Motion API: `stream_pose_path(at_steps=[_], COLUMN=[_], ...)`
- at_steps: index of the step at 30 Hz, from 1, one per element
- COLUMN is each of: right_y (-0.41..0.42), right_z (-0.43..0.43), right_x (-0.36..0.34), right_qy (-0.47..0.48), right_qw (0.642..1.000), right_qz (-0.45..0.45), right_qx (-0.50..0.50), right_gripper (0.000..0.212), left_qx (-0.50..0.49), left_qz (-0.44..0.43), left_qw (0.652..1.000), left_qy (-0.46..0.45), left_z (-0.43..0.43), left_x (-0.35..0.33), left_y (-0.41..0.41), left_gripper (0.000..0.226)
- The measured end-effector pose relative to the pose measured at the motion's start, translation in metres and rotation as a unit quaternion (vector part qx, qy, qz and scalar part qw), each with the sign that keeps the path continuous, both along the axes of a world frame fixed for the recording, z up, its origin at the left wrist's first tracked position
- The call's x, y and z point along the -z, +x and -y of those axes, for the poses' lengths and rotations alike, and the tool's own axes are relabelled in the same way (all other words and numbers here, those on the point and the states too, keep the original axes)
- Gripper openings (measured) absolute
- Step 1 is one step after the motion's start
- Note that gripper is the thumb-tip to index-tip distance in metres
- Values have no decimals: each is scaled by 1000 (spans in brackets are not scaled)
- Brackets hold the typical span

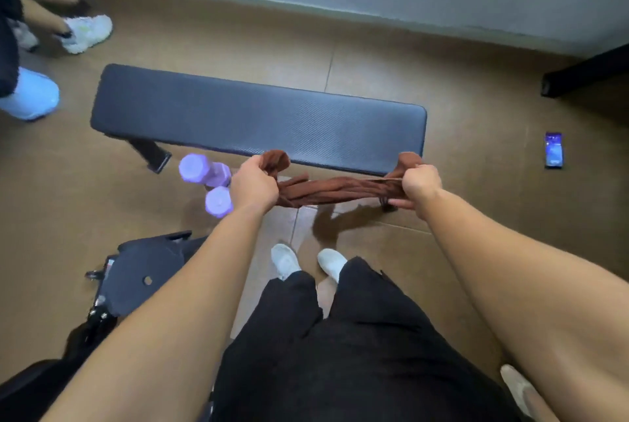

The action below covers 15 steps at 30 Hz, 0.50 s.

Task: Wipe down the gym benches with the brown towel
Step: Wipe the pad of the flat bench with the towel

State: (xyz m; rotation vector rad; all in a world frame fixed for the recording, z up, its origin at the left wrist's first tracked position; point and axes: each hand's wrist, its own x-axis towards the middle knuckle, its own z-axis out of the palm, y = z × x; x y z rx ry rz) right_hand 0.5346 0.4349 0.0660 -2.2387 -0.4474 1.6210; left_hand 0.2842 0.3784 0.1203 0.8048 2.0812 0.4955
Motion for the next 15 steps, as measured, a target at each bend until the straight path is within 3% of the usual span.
stream_pose_path(at_steps=[6,10,15], right_y=[41,41,40], right_z=[-22,-58,-120], right_x=[21,3,-12], right_qy=[19,56,105], right_qw=[990,976,956], right_qz=[21,29,9], right_qx=[141,206,273], right_gripper=[51,51,39], left_qx=[34,86,22], left_qz=[50,47,83], left_qw=[996,993,996], left_qy=[-59,-72,-37], left_z=[-50,-93,-169], left_x=[58,78,83], left_y=[-1,0,-1], left_gripper=[62,50,48])
